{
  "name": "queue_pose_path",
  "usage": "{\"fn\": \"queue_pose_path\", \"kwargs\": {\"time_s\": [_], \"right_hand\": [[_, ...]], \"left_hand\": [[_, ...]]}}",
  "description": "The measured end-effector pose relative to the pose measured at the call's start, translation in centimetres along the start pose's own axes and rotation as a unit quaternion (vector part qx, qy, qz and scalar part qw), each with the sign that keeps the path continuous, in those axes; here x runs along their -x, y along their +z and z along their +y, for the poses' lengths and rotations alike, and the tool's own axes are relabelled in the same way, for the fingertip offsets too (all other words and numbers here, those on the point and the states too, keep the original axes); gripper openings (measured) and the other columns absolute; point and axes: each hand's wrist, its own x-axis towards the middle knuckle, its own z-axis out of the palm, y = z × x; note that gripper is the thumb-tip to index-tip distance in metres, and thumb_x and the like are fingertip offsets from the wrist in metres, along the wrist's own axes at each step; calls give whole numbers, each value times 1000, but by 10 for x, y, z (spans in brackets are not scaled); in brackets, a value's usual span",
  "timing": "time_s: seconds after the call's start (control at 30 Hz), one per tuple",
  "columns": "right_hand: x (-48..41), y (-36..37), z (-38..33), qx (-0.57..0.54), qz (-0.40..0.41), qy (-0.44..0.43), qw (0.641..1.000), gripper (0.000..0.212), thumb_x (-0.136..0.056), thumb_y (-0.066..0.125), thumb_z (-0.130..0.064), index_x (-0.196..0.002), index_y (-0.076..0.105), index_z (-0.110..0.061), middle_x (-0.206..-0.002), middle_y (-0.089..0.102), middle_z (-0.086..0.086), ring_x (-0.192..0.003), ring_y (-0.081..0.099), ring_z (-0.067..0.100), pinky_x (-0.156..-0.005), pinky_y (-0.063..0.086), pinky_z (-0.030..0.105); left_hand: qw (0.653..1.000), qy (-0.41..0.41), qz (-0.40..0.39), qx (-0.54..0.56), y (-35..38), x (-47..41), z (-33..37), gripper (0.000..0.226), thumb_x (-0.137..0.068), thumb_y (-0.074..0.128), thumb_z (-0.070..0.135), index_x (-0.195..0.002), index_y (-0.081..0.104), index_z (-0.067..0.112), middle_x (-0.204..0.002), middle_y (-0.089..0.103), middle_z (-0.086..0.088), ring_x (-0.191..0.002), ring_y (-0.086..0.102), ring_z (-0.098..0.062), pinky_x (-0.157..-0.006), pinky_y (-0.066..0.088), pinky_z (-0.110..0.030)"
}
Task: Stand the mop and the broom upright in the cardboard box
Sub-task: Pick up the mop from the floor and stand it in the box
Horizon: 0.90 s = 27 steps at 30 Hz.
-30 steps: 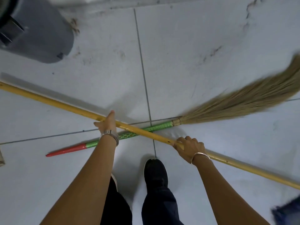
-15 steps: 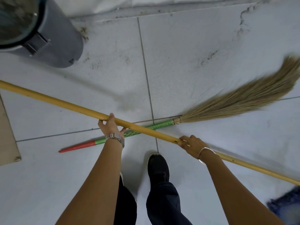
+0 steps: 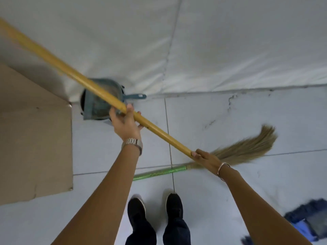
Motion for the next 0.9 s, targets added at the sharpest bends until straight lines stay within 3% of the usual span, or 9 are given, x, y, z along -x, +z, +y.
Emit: {"fn": "queue_pose_path", "kwargs": {"time_s": [0.1,0.23,0.33,0.43,0.63,0.8,0.9], "right_hand": [[50,-47,-83,-10,51,-52,997,42,-81,27,-67,-67,43,-30,-72,50,3,-68,47,21,-64,36,34],[115,-93,-179,-72,82,-135,985,49,-85,29,-61,-84,53,-18,-87,58,9,-82,54,25,-85,46,48],[168,-118,-247,-127,105,-203,965,39,-81,31,-64,-78,53,-32,-85,58,-1,-80,55,17,-74,44,33],[232,-142,-310,-158,138,-267,940,41,-79,33,-65,-76,55,-31,-74,57,-6,-69,53,12,-67,45,25],[337,-178,-405,-140,164,-384,898,52,-75,31,-71,-73,59,-27,-67,59,-5,-64,56,12,-68,49,33],[395,-179,-461,-104,130,-466,869,30,-81,41,-52,-82,61,-30,-73,68,-7,-74,65,8,-70,50,35],[415,-164,-489,-103,116,-491,857,29,-80,44,-49,-85,61,-26,-71,67,-6,-71,65,8,-71,51,37]], "left_hand": [[996,78,-36,7,33,25,124,44,-88,62,22,-129,46,23,-102,63,-6,-63,67,-7,-53,58,-32],[980,176,-97,4,60,74,278,45,-86,64,25,-128,47,25,-97,64,-7,-62,68,-9,-59,61,-40],[960,247,-131,2,71,119,387,44,-84,67,23,-125,51,22,-90,65,-3,-63,68,-17,-64,61,-47],[937,319,-145,0,64,172,486,42,-82,68,25,-120,52,24,-85,65,2,-63,69,-17,-61,60,-50],[899,422,-107,44,25,265,628,51,-80,69,33,-126,50,28,-96,71,-3,-74,71,-23,-72,59,-50],[871,472,-100,96,-24,315,695,56,-81,69,28,-133,48,24,-86,72,4,-60,69,-15,-66,61,-44],[856,493,-110,108,-54,335,715,54,-82,68,27,-133,48,23,-88,72,4,-60,69,-14,-66,61,-41]]}}
